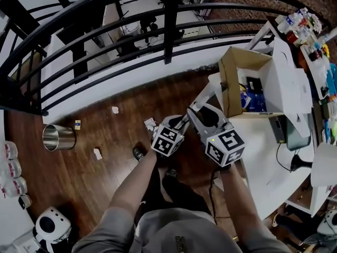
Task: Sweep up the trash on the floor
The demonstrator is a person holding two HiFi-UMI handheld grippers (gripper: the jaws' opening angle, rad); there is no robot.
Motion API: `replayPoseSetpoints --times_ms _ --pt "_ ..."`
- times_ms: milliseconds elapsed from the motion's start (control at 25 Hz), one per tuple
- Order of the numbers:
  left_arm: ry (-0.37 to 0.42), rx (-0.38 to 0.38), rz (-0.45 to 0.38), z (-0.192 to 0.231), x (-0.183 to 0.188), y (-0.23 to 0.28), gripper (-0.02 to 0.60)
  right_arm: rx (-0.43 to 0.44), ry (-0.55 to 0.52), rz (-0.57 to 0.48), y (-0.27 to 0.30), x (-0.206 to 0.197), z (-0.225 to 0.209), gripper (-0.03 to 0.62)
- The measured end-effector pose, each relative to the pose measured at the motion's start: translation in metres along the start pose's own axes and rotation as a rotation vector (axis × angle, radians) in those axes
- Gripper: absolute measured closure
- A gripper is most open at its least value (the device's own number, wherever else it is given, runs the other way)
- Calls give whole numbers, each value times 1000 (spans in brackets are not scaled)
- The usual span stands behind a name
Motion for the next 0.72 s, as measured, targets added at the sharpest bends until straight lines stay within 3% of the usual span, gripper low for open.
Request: replayPoseSetpoints --times_ms 320,720 --pt "-57 144 -68 64 -14 -31 466 127 -19 7 73 1 24 491" --pt "-116 270 -109 140 -26 -127 463 269 -48 30 154 22 111 491"
Point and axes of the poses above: the fingertips, and each gripper's own axes: y forward along the fingers, z to its left, x out of its top, the point moved 8 cm from there along -y, backward along the fingers, and after that the axes turned 15 degrees about -x, right-handed, at the moved point
